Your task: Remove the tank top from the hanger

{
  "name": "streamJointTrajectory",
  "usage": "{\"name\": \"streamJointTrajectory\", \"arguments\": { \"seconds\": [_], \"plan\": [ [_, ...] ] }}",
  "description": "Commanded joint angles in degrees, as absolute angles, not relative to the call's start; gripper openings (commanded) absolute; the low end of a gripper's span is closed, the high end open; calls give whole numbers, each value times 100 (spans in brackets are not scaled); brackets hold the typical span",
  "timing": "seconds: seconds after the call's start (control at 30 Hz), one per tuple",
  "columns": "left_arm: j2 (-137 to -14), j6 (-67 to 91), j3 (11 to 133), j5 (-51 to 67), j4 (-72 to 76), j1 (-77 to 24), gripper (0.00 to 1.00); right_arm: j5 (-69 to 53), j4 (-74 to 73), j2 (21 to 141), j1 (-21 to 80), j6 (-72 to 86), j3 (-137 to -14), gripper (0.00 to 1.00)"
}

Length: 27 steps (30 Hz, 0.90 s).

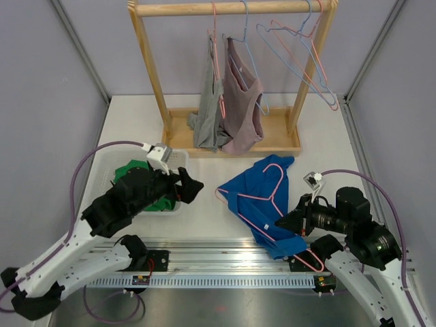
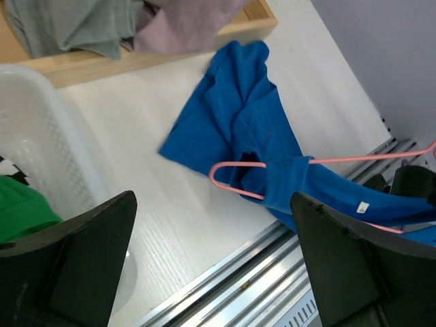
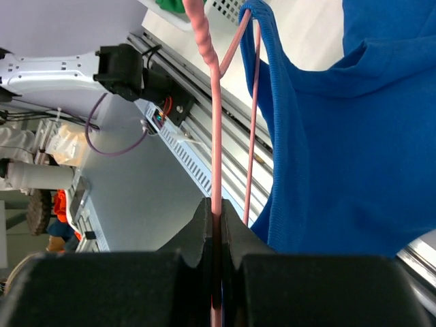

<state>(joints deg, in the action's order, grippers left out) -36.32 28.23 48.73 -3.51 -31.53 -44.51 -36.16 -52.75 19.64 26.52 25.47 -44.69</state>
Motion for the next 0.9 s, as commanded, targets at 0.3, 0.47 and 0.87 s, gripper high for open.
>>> {"name": "streamJointTrajectory", "arguments": {
  "seconds": [0.3,0.47,0.87],
  "plan": [
    [-5668,3041,5344,-2751,-2031,-6784,95,-3972,-3498,1995,2698,3471,-4026,0],
    [-6195,2988,5291,-2646,-1468,-6829,89,-3973,-3612,1820,2690,3490,-3973,0],
    [-6601,3058,5291,-2768,-1353,-6820,33,-3674,-4122,1573,2698,3235,-4236,0]
  ]
}}
